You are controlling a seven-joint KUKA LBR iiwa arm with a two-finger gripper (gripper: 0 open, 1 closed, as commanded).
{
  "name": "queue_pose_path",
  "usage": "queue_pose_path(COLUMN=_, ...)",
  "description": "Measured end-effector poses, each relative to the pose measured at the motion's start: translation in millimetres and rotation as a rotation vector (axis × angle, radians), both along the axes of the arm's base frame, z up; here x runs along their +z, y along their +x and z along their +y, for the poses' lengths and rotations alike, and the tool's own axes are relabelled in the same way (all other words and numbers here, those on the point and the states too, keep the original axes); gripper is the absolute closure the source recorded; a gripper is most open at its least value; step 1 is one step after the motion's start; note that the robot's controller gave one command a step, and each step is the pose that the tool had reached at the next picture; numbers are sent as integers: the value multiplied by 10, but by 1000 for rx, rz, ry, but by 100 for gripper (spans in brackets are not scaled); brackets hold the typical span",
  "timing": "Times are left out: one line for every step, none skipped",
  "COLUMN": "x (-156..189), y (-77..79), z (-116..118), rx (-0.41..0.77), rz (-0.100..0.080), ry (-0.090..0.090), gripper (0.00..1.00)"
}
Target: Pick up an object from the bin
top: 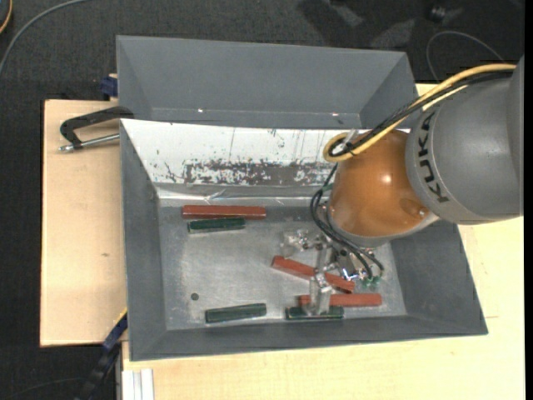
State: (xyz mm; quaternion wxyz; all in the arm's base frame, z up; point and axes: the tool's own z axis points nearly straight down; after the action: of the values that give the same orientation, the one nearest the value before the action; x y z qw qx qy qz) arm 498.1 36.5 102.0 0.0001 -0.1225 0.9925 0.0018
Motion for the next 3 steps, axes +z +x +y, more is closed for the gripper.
queue_pose_path(x=5, y=95, z=-411, rx=-146, rz=-5, ry=-3, gripper=0)
queue_pose_path(x=-319, y=192, z=-60, rx=-275, rz=0, ry=-1, gripper=0)
queue_pose_path(x=-310, y=201, z=-56, rx=-274, rz=-2, ry=-2, gripper=0)
